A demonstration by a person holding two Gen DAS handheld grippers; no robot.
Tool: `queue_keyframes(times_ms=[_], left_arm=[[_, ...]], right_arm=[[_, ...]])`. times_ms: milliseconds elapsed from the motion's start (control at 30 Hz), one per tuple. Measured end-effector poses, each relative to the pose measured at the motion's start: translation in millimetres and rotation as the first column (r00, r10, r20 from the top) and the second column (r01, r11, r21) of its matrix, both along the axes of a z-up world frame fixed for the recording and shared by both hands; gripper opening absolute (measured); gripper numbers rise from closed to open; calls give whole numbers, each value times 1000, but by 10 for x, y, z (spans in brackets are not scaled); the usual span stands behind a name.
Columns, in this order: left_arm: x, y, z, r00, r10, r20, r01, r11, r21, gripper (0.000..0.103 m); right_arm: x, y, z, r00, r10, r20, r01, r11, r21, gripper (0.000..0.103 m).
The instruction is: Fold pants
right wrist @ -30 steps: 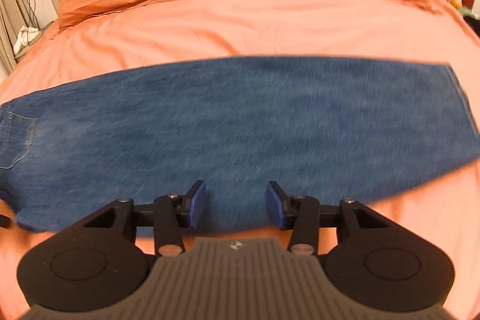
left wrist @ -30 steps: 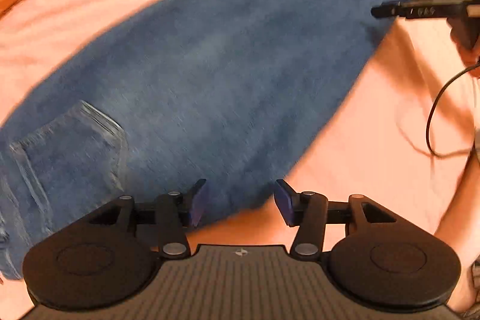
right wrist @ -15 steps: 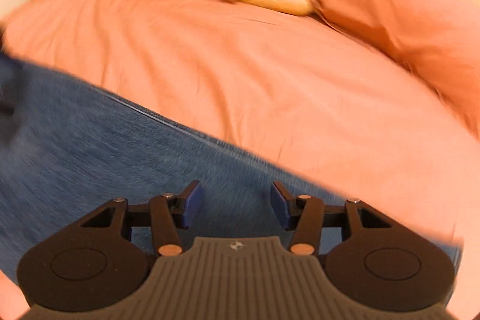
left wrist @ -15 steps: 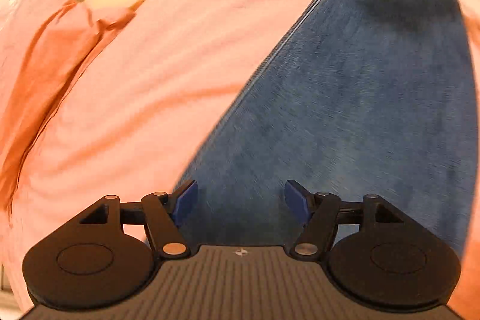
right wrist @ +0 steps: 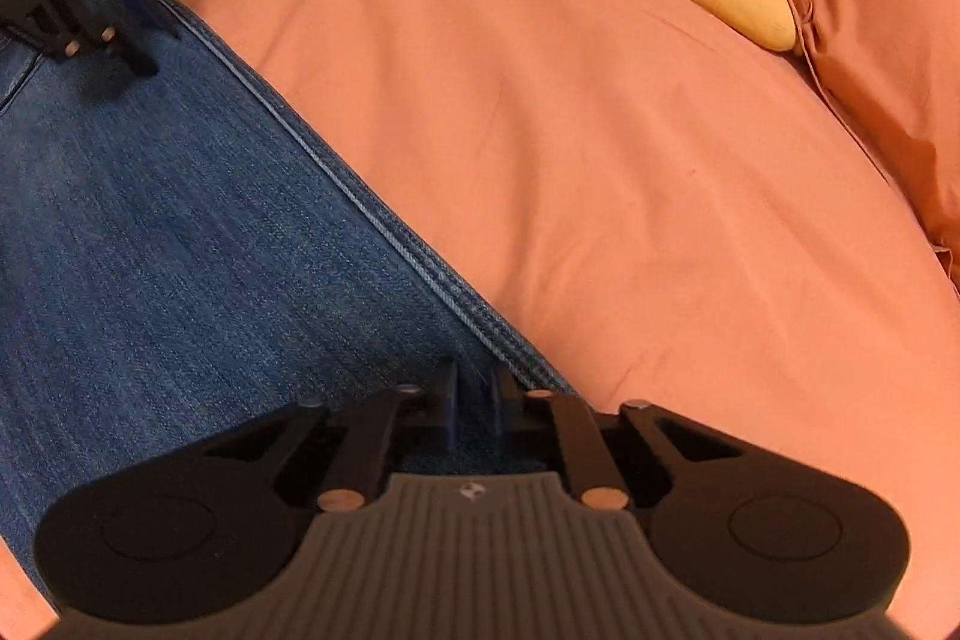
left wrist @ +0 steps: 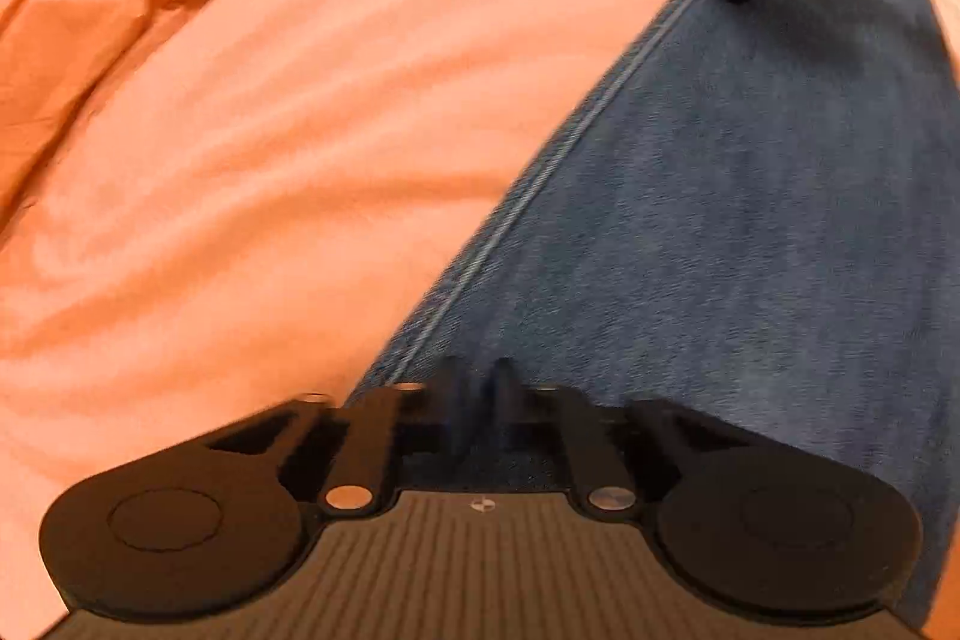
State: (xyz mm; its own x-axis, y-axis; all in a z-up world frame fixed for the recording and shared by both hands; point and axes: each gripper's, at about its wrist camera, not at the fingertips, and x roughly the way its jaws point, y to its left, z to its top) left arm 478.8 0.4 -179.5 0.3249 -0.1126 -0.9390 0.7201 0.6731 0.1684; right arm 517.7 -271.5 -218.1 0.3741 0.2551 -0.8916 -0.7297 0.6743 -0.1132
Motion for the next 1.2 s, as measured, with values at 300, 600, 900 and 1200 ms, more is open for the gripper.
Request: queue_keyframes(times_ms=[300,600,900,1200], left_arm=[[-258,7,261,982,100,158,-96,995,-32,3],[-146,-28,12,976,173,136,-176,984,13,17],[-308,-19,369,966,206,155,-199,978,-61,62],[-406,-279,239,966,232,114,-231,973,-27,60]], right_arm=[[-137,-35,320,991,-20,136,21,1000,-11,0],[72,165,17,983,-123,133,132,989,-59,2],[120,-627,342,935,-331,128,324,943,77,36],[-107,-2533,450,625,-777,79,773,630,79,36]])
